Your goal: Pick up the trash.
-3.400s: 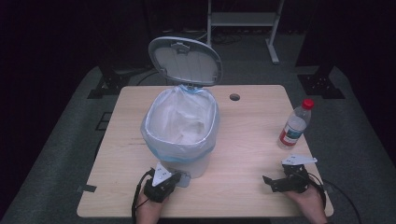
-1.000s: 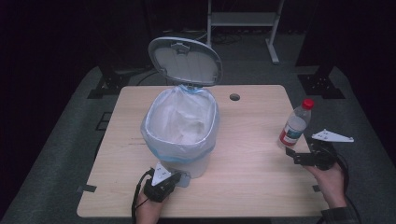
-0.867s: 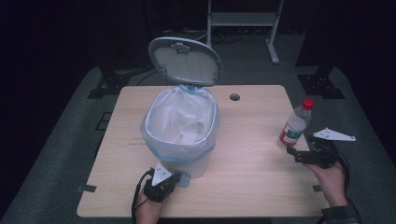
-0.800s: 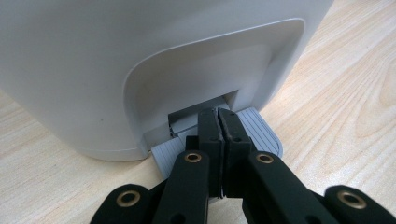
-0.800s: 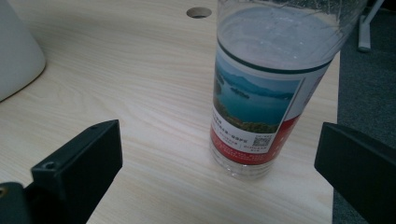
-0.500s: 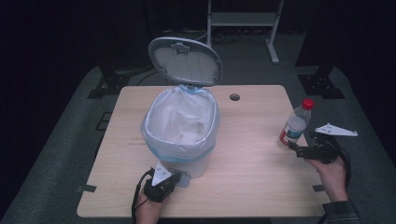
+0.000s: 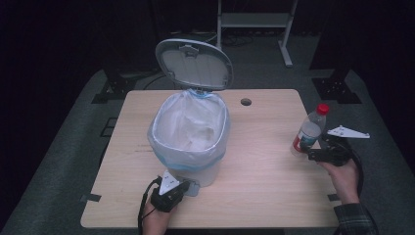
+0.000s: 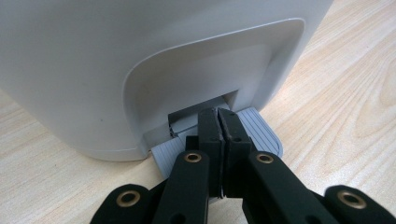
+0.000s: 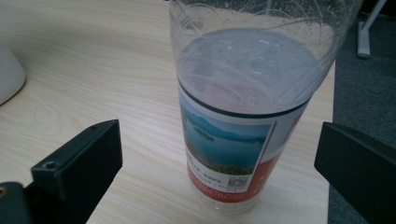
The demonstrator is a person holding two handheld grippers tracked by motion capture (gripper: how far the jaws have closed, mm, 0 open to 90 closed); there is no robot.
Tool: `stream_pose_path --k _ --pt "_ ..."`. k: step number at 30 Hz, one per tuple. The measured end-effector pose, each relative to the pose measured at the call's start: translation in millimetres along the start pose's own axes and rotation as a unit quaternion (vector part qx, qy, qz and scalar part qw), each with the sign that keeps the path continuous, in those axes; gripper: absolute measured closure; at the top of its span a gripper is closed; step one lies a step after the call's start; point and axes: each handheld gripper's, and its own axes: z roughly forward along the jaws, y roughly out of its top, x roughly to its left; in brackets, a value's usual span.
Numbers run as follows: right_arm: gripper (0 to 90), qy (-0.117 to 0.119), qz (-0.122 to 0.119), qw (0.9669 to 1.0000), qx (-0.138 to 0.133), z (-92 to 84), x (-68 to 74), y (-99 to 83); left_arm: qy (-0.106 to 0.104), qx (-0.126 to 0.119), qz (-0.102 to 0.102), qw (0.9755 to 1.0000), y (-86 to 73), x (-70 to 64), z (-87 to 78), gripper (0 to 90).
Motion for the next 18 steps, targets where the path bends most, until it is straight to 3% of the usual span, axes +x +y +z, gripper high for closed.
stream_pose_path --k 18 --pt "0.0 0.02 -0.007 0.9993 -0.03 17.4 -12.9 -2.1 0.001 0.0 0.001 1.0 0.0 -0.2 -0.1 89.4"
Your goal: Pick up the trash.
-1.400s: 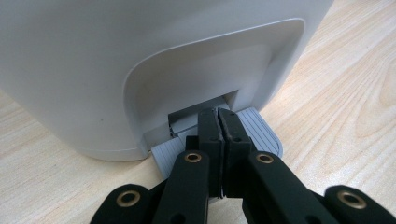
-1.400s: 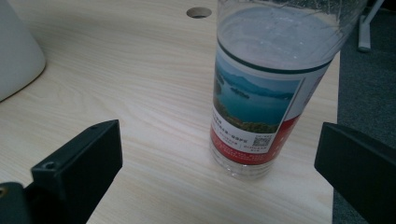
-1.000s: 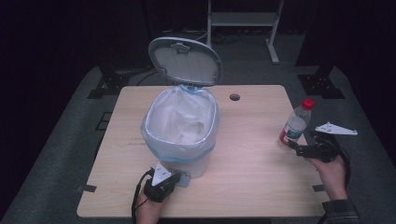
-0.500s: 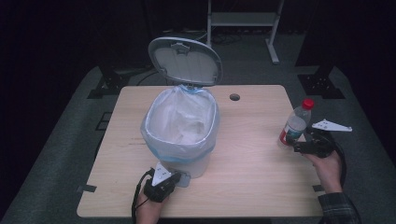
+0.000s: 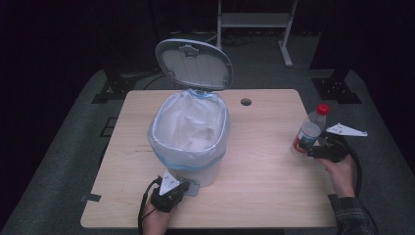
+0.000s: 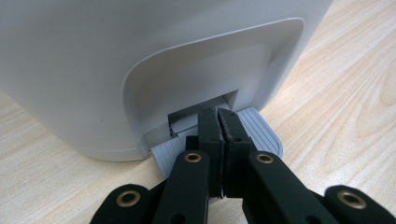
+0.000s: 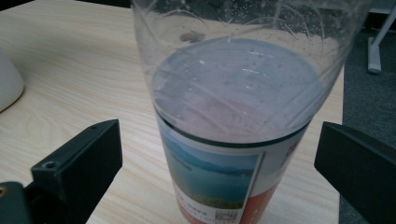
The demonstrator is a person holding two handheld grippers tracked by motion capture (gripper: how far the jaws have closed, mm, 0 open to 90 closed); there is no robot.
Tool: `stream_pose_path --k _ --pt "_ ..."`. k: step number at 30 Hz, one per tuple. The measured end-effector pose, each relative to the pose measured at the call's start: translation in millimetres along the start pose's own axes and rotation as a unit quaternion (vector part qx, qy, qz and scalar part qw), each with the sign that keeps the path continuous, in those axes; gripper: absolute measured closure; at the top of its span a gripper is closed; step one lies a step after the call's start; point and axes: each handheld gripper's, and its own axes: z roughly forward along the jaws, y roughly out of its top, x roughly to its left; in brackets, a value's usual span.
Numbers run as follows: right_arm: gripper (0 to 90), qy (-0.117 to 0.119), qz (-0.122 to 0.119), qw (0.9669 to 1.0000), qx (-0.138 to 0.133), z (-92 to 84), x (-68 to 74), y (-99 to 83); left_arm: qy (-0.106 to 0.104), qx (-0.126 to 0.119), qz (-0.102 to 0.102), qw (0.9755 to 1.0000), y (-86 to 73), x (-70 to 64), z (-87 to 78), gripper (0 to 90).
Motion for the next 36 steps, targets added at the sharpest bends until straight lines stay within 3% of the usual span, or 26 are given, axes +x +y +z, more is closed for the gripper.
stream_pose_path --k 20,29,31,36 --pt "0.0 0.007 -0.002 1.0 -0.002 18.6 -6.7 -12.2 0.0 0.0 0.002 1.0 0.0 -0.2 0.0 89.3" --pt "0.0 0.01 0.001 0.9999 0.013 25.5 -6.5 -16.4 0.001 0.0 0.002 1.0 0.0 -0.4 0.1 89.3" --pt "5.7 0.014 0.003 0.9998 0.012 25.6 -7.7 -18.0 0.001 0.0 0.002 1.0 0.0 -0.3 0.1 89.3" --pt "8.1 0.011 0.005 0.9999 0.006 24.6 -8.4 -18.1 0.002 -0.001 0.003 1.0 -0.1 -0.5 0.1 89.3"
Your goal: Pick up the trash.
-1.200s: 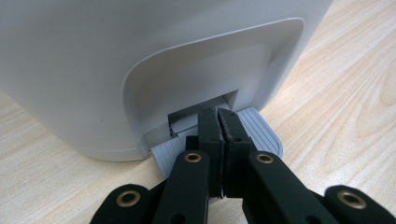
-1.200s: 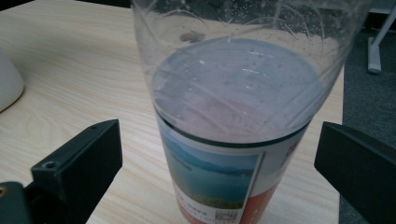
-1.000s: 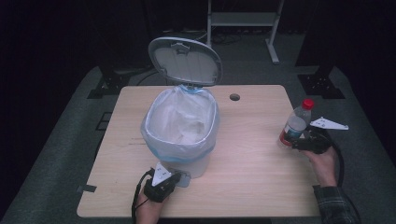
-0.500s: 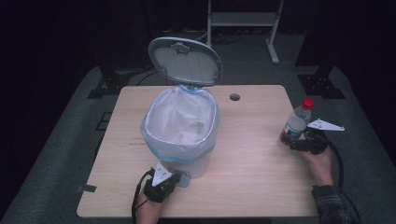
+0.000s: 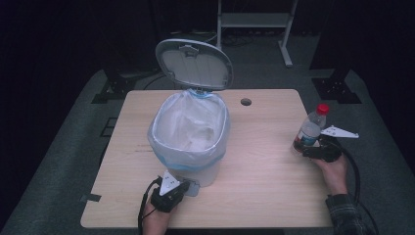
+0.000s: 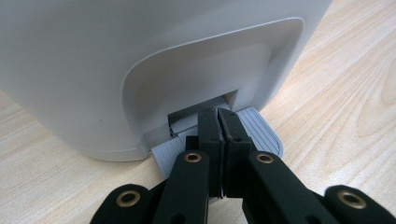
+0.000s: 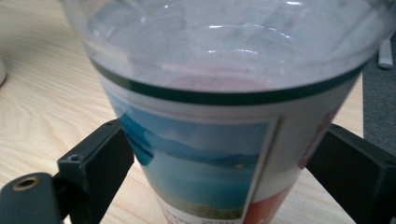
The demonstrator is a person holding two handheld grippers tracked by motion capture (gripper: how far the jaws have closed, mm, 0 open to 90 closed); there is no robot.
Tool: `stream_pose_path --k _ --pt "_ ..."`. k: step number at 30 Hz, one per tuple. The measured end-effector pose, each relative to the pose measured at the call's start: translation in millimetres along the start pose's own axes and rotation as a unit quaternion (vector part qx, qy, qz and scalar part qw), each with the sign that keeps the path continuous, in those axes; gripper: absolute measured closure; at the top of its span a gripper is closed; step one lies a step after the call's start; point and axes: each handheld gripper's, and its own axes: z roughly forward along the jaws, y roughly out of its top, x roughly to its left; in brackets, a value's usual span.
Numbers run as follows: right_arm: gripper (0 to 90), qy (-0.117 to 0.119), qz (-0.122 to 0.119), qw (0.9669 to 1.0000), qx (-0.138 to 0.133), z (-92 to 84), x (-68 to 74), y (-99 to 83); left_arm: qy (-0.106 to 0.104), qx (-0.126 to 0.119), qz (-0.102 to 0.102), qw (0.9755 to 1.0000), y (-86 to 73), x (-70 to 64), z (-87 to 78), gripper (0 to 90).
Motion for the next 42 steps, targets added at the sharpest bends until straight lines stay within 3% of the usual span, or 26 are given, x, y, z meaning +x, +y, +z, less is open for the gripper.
stream_pose_path --k 10,16,22,29,42 --pt "13.8 -0.003 -0.002 1.0 0.006 1.7 0.6 -1.7 0.0 0.0 0.0 1.0 0.0 0.0 0.0 89.3" --pt "25.2 -0.012 -0.007 0.9998 -0.011 -2.7 -1.0 -5.5 0.0 0.001 0.0 1.0 0.1 -0.1 -0.1 89.3" --pt "26.8 -0.009 0.0 0.9996 -0.025 -4.6 -4.5 -9.1 0.0 0.001 0.001 1.0 0.1 -0.1 -0.2 89.3" --pt "28.3 -0.015 -0.019 0.9995 -0.019 -5.8 -0.2 -7.1 0.001 0.001 0.001 1.0 0.1 -0.2 -0.2 89.3" --pt "28.8 0.014 -0.016 0.9992 -0.034 -17.9 7.5 3.9 0.0 0.001 0.001 1.0 0.1 -0.1 -0.2 89.3"
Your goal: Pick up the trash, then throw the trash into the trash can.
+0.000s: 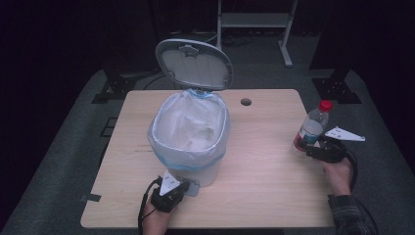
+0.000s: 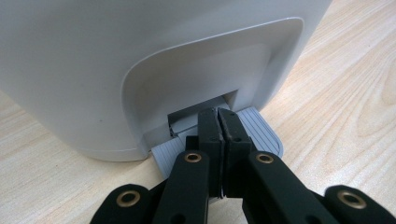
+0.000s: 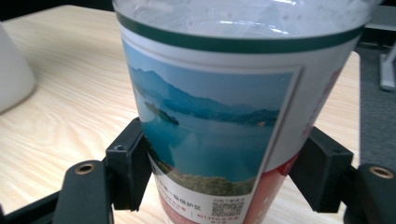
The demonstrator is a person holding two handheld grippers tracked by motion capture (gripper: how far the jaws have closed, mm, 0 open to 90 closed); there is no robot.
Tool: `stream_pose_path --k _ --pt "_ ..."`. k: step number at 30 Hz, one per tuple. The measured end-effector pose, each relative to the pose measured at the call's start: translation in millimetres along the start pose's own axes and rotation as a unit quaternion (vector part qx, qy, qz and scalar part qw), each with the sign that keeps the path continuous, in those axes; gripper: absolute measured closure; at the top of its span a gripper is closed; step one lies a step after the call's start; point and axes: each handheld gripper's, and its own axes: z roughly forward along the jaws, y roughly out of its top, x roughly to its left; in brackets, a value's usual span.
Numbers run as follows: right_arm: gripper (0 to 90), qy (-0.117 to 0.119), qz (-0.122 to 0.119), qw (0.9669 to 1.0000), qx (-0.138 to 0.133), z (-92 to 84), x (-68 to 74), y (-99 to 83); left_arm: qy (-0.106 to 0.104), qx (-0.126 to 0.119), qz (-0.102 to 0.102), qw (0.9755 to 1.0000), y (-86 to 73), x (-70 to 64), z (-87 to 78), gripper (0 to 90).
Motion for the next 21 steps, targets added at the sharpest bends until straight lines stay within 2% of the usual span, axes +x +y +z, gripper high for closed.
stream_pose_path --k 15,21 --pt "29.0 0.043 0.01 0.999 -0.01 -11.9 8.4 12.8 0.0 -0.001 0.0 1.0 0.0 0.0 0.1 89.3" --pt "29.1 0.059 0.001 0.9981 -0.019 -18.8 16.3 22.3 -0.001 -0.001 -0.001 1.0 0.0 0.2 0.1 89.4"
